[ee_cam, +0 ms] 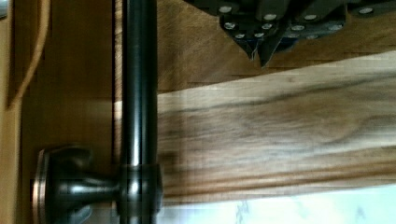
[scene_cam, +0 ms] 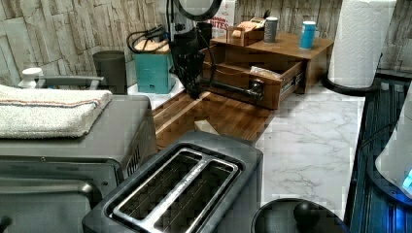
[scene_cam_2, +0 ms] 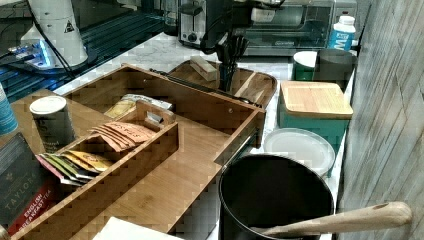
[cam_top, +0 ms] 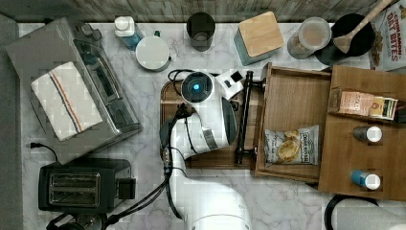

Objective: Close the drawer.

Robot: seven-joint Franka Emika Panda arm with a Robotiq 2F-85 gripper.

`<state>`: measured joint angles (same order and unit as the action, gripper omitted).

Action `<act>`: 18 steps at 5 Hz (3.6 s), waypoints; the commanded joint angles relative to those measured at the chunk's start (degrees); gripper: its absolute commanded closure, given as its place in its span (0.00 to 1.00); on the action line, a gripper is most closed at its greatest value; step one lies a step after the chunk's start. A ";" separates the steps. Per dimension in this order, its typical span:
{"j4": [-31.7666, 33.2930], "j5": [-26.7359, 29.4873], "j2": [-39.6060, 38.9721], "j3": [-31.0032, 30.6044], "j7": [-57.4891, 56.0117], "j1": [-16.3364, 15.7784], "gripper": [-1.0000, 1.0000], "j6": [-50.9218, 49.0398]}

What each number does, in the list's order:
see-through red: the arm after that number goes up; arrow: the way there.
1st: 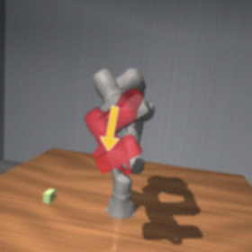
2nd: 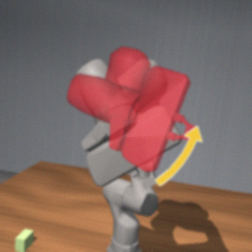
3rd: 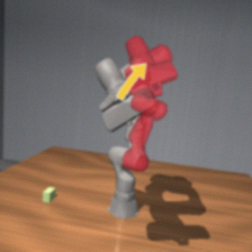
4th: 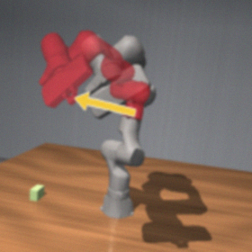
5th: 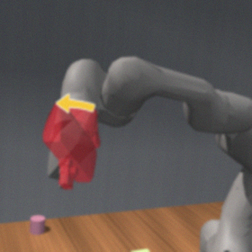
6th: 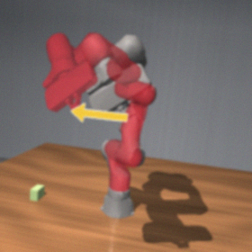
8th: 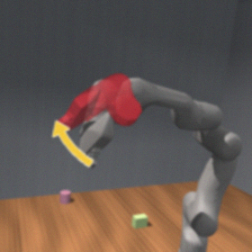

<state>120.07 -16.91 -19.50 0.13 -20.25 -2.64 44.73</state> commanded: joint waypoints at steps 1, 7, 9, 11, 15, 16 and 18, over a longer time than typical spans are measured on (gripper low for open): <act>2.95 -2.66 4.90 0.36 -2.40 0.00 1.00 0.00; 6.71 8.54 5.43 3.72 -24.64 11.79 1.00 7.67; 1.19 6.43 6.15 7.29 -24.58 12.21 1.00 -1.86; -8.00 11.42 -0.12 10.37 -35.10 20.55 1.00 -4.18; -2.36 0.32 2.68 21.86 -29.58 21.69 1.00 10.29; -2.35 0.35 2.67 21.91 -29.60 21.65 1.00 10.30; -2.32 1.04 2.52 23.27 -30.05 20.34 1.00 10.39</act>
<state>121.75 -13.25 -19.18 14.28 -52.90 10.17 53.21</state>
